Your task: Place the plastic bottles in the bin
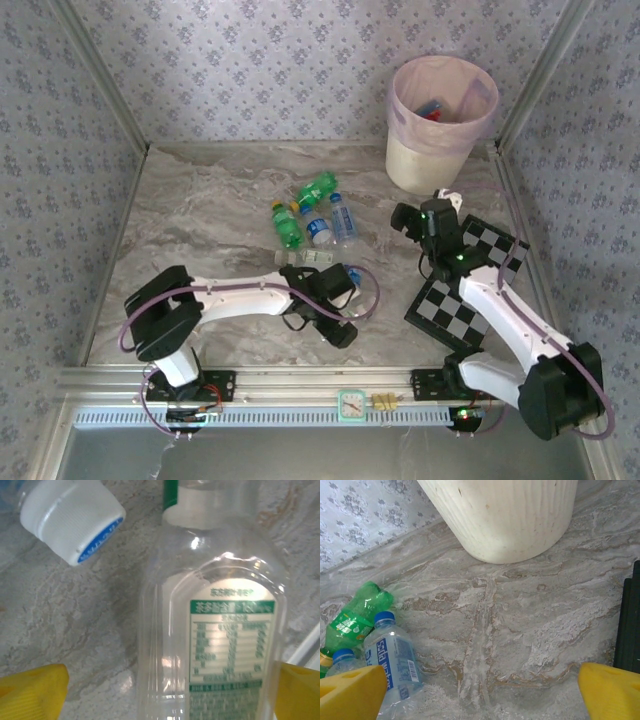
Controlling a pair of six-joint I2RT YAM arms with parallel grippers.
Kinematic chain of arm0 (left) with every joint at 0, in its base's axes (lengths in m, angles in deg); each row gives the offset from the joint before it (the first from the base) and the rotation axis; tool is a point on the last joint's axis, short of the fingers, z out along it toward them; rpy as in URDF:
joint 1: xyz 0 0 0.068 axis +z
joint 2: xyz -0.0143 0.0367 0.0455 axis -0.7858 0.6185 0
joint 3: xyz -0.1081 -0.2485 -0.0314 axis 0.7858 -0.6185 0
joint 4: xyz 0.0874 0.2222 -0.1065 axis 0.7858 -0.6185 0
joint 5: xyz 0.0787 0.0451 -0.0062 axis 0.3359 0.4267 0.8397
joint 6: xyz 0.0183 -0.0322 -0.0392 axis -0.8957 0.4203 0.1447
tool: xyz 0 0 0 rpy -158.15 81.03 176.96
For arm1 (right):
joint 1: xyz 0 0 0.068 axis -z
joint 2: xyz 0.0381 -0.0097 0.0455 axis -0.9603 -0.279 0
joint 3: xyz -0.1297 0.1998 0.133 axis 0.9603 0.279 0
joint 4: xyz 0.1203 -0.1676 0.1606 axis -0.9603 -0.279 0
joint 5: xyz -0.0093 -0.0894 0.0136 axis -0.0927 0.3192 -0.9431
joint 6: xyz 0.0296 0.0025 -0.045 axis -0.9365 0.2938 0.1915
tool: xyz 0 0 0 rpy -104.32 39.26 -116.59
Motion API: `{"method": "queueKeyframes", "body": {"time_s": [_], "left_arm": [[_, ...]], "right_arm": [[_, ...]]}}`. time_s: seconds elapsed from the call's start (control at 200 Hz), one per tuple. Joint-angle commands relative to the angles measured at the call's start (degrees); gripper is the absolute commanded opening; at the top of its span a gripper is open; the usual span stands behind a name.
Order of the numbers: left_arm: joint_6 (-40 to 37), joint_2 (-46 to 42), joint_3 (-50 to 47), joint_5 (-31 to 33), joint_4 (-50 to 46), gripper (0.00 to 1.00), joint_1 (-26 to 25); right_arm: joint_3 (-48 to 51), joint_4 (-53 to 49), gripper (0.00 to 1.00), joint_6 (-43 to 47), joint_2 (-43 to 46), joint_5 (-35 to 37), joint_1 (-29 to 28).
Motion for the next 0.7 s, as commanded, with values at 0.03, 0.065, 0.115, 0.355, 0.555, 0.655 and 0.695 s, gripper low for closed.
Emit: {"method": "queueKeyframes", "body": {"time_s": [0.03, 0.065, 0.115, 0.355, 0.555, 0.655, 0.695], "left_arm": [[-0.8, 2.04, 2.89, 2.73, -4.0, 0.98, -0.56], [-1.12, 2.53, 3.31, 3.07, -4.25, 0.97, -0.54], [-1.6, 3.24, 3.87, 3.15, -4.61, 0.95, -0.54], [-3.77, 3.84, 4.63, 2.93, -4.67, 0.71, -0.6], [-5.01, 0.74, 3.26, -0.41, -2.56, 0.59, -0.54], [-5.47, -2.43, 2.42, -1.23, -0.65, 0.58, -0.54], [-5.58, -3.76, 2.25, -1.28, 0.06, 0.58, -0.37]], "right_arm": [[1.68, 0.36, 1.0, -1.74, 2.8, 2.05, 1.17], [1.92, 0.36, 1.0, -1.73, 3.23, 1.97, 1.55], [2.04, 0.33, 1.0, -1.74, 3.8, 1.62, 2.14], [3.27, 2.45, 1.0, -3.03, 4.27, -3.58, 4.96], [3.46, 5.87, 1.0, -2.72, 3.12, -10.54, 6.11], [2.84, 7.86, 1.0, -2.65, 2.57, -14.81, 6.42], [2.43, 8.71, 1.0, -0.83, 2.39, -16.67, 6.56]]}}
